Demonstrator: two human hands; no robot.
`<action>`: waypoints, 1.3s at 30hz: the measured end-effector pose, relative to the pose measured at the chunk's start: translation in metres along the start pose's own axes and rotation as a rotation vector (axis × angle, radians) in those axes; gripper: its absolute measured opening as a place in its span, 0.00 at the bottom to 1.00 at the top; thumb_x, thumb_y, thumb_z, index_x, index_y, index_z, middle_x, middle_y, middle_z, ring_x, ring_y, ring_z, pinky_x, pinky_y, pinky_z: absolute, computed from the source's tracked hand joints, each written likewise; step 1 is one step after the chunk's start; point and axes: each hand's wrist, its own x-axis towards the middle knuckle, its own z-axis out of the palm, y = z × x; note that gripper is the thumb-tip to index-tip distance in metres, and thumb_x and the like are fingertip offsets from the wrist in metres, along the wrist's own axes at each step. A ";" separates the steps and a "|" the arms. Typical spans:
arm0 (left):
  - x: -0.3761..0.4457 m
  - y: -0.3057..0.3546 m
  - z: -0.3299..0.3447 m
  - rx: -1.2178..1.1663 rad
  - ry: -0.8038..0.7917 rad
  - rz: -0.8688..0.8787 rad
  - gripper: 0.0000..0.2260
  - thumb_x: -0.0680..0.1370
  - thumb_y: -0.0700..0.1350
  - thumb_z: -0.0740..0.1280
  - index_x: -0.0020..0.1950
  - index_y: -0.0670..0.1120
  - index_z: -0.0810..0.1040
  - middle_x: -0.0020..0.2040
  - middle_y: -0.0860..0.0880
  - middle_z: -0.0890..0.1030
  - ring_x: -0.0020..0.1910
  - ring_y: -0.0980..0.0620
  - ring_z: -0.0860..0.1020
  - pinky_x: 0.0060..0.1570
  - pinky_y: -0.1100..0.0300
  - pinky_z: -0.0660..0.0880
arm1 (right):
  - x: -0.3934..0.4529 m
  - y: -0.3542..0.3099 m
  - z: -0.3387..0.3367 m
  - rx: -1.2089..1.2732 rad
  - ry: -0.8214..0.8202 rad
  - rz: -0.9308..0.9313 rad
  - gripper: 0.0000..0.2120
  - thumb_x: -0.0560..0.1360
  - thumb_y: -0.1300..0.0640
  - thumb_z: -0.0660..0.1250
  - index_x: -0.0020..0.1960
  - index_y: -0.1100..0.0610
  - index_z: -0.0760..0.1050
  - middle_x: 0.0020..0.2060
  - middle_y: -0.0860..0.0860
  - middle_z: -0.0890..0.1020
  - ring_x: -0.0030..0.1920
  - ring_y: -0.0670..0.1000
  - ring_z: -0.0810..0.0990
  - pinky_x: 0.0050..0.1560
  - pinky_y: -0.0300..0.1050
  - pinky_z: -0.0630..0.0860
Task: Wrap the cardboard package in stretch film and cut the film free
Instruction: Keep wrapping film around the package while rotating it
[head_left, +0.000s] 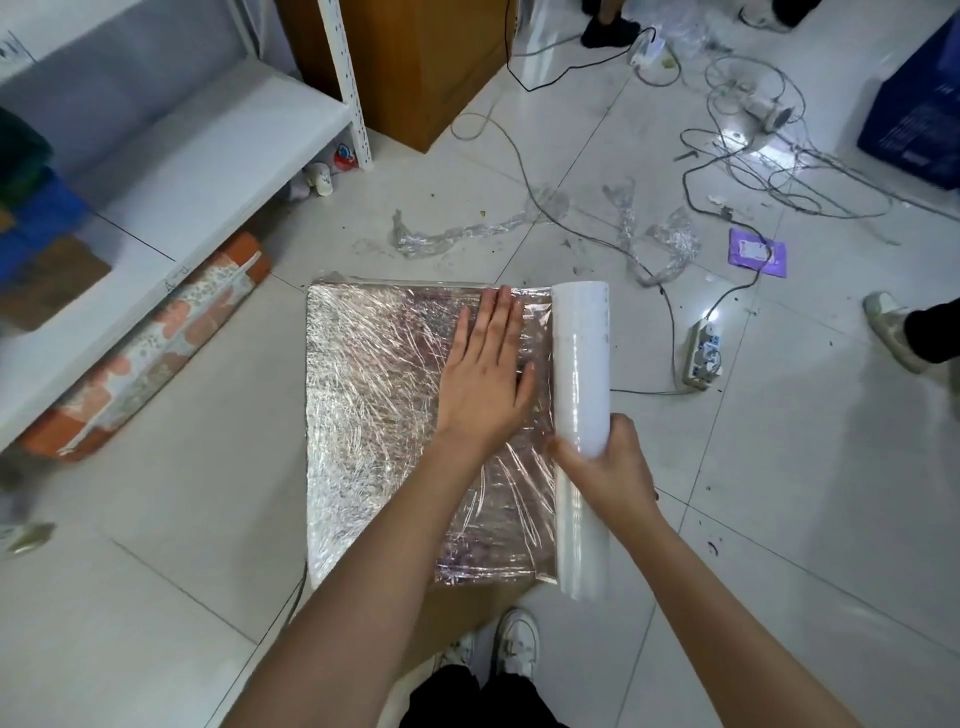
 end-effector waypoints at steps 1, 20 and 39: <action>-0.002 -0.001 -0.004 -0.037 0.023 0.006 0.29 0.81 0.55 0.44 0.78 0.40 0.47 0.78 0.44 0.47 0.77 0.49 0.43 0.75 0.53 0.35 | 0.001 0.000 0.000 0.001 -0.005 0.006 0.29 0.61 0.34 0.69 0.52 0.51 0.66 0.47 0.49 0.76 0.46 0.52 0.78 0.47 0.51 0.76; -0.096 0.019 0.020 0.056 0.060 -0.048 0.27 0.83 0.54 0.44 0.77 0.38 0.51 0.78 0.43 0.47 0.77 0.47 0.48 0.75 0.49 0.40 | 0.002 -0.001 -0.004 0.007 -0.041 -0.035 0.30 0.62 0.34 0.70 0.52 0.51 0.64 0.49 0.51 0.76 0.48 0.54 0.78 0.51 0.55 0.76; -0.133 0.010 0.042 0.061 -0.019 -0.033 0.29 0.80 0.53 0.49 0.78 0.41 0.49 0.79 0.44 0.49 0.77 0.48 0.50 0.76 0.49 0.42 | 0.010 -0.003 -0.014 0.125 -0.144 -0.185 0.27 0.64 0.45 0.76 0.56 0.49 0.66 0.51 0.48 0.74 0.49 0.45 0.76 0.47 0.43 0.75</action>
